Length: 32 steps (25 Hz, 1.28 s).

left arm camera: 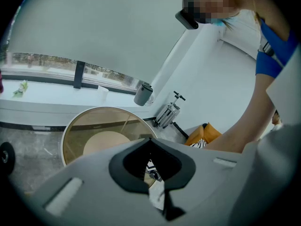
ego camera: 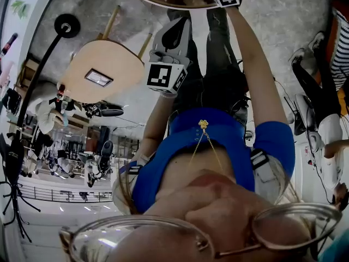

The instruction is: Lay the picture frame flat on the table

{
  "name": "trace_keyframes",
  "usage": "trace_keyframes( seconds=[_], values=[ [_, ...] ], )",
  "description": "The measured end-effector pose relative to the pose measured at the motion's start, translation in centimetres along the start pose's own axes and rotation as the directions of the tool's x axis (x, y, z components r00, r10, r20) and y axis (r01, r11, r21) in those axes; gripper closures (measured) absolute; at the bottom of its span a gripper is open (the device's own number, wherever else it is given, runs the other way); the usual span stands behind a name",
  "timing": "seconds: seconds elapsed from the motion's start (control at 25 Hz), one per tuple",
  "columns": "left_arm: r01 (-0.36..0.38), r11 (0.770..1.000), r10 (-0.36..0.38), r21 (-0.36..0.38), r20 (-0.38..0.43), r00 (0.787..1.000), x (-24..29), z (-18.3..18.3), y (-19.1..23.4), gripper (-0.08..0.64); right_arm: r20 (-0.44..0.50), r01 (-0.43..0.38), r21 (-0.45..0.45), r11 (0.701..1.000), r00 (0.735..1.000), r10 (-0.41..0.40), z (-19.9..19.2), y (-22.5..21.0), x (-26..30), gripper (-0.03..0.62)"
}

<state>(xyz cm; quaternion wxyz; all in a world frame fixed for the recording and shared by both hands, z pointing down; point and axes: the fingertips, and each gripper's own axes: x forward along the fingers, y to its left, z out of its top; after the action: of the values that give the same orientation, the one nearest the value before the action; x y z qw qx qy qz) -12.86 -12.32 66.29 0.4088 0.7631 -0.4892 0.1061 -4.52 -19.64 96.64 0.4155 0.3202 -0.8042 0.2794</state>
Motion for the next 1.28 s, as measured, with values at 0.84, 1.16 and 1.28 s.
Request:
trace_keyframes(
  seconds=[0.84, 1.16, 1.28],
  values=[
    [-0.025, 0.999, 0.024, 0.029, 0.040, 0.999, -0.9, 2.3, -3.3, 0.561, 0.052, -0.102, -0.136, 0.985, 0.993, 0.110, 3.3, 1.1, -8.3, 0.591],
    [-0.023, 0.996, 0.016, 0.085, 0.085, 0.996, -2.5, 6.7, -7.6, 0.561, 0.110, -0.183, -0.204, 0.962, 0.972, 0.208, 8.8, 3.2, -17.2, 0.591],
    [-0.026, 0.993, 0.014, 0.112, 0.106, 0.994, -3.4, 7.8, -8.6, 0.561, 0.137, -0.234, -0.252, 0.939, 0.952, 0.274, 10.6, 5.2, -20.1, 0.591]
  ],
)
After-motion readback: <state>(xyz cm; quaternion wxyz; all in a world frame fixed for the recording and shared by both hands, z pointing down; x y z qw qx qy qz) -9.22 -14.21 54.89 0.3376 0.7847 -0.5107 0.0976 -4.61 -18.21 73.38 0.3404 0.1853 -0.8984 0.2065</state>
